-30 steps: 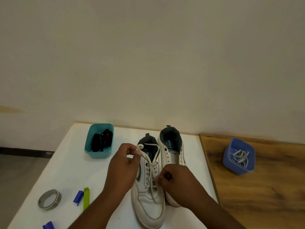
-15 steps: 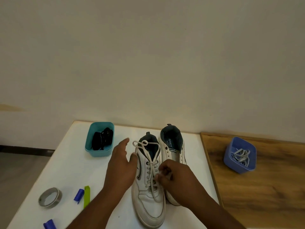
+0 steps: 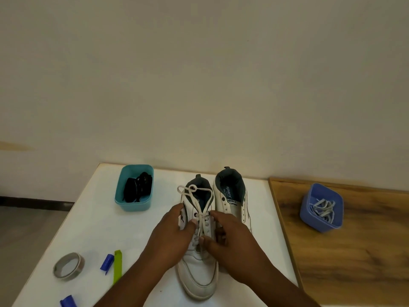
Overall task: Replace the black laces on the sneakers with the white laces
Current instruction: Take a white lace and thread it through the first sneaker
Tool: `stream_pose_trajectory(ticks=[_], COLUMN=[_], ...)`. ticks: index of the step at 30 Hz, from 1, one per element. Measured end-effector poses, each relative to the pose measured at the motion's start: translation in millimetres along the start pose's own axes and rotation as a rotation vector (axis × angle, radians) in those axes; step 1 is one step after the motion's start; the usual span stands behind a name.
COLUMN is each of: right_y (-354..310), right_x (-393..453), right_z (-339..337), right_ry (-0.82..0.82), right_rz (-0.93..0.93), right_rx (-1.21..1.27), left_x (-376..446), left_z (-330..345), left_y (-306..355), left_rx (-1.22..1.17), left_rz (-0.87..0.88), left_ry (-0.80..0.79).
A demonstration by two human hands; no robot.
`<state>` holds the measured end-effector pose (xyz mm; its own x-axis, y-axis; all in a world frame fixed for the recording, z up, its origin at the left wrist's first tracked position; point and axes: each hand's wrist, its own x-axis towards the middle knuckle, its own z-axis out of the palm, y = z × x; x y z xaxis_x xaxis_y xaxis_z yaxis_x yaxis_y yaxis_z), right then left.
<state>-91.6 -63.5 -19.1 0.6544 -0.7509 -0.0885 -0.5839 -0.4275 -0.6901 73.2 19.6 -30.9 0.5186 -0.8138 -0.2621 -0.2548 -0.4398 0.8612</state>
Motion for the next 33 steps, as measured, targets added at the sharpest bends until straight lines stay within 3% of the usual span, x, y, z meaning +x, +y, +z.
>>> stream_pose_trajectory(ticks=[4,10,15,20,22,29,33], right_y=[-1,-8,-10,1,4,-1,-2], right_x=[2,6,6,4,5,4,6], right_z=[3,7,5,-5,-8,-5,-1], right_ry=[0.04,0.025,-0.004,-0.006,0.008,0.034,0.043], right_rz=[-0.051,-0.106,-0.112,-0.087,-0.069,0.04,0.053], right_rx=[-0.009,-0.081,-0.062,-0.034,-0.042,-0.12,-0.177], left_x=[-2,15,6,10,12,29,27], left_z=[3,1,5,-10,-15,-17,-20], left_y=[0,13,42,42,39,4,3], left_rx=[0.093,0.017,-0.241,-0.533,-0.614,-0.331,-0.109], left_rz=[0.086,0.189,0.296,0.288,0.25,-0.041,-0.029], left_ry=[-0.01,0.1,-0.142,0.198,0.26,0.337,0.474])
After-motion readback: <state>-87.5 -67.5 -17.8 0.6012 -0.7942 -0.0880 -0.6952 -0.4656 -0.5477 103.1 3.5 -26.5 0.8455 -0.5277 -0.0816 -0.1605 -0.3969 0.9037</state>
